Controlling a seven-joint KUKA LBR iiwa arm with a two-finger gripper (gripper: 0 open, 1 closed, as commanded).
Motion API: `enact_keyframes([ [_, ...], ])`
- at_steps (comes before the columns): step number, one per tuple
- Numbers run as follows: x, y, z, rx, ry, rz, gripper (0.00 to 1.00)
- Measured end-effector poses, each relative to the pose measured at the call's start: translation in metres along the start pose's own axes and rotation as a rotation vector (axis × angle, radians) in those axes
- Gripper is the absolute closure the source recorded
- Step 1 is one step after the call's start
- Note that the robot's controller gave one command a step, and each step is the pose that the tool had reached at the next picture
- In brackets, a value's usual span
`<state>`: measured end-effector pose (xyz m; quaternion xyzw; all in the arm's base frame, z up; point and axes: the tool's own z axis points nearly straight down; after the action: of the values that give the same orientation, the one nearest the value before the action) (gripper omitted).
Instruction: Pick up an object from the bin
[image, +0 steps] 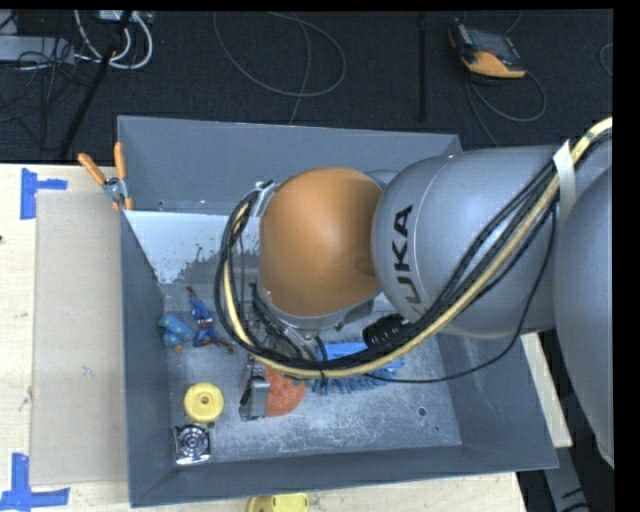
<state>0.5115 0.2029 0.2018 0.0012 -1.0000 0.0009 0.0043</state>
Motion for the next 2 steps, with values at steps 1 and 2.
enact_keyframes([
  [1, -0.002, -0.001, -0.004, -0.001, -0.007, 0.003, 0.0],
  [2, -0.016, -0.042, 0.039, -0.005, -0.015, -0.033, 0.0],
])
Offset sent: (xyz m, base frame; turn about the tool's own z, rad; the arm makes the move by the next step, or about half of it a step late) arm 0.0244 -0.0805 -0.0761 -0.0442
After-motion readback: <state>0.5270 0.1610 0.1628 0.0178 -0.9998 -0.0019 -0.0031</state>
